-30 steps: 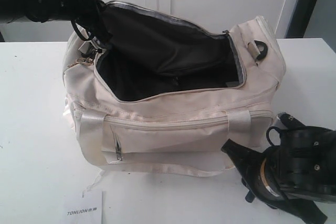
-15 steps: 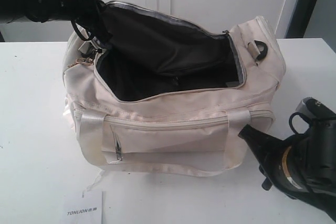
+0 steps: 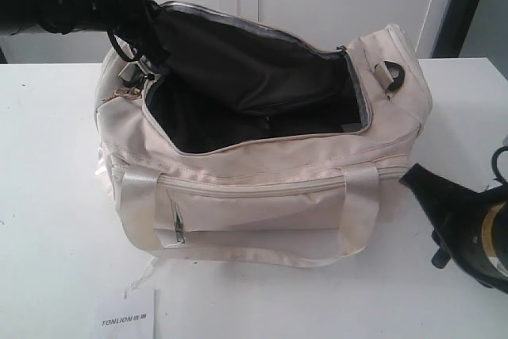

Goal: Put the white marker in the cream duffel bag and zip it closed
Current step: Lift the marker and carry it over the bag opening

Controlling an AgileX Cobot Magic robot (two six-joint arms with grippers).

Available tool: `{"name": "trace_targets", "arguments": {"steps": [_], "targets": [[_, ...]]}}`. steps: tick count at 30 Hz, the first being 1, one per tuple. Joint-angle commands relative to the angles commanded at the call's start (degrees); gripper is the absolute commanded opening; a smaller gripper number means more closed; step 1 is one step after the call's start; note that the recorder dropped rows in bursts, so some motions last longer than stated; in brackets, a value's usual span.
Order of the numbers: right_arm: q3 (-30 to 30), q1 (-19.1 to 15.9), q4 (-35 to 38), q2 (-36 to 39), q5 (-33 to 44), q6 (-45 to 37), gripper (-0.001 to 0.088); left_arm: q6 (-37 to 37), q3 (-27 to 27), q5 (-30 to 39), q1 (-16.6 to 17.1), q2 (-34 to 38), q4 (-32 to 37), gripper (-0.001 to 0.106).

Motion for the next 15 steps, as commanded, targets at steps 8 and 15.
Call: {"name": "trace_targets", "arguments": {"steps": [8,15], "targets": [[0.00,0.00,-4.71,-5.83,-0.52,-4.68,0.0000,0.00,0.00,0.00,0.00,0.00,0.00,0.000],[0.00,0.00,-12.39,-8.31,-10.59,-11.13,0.0000,0.00,0.00,0.00,0.00,0.00,0.00,0.000]]}}
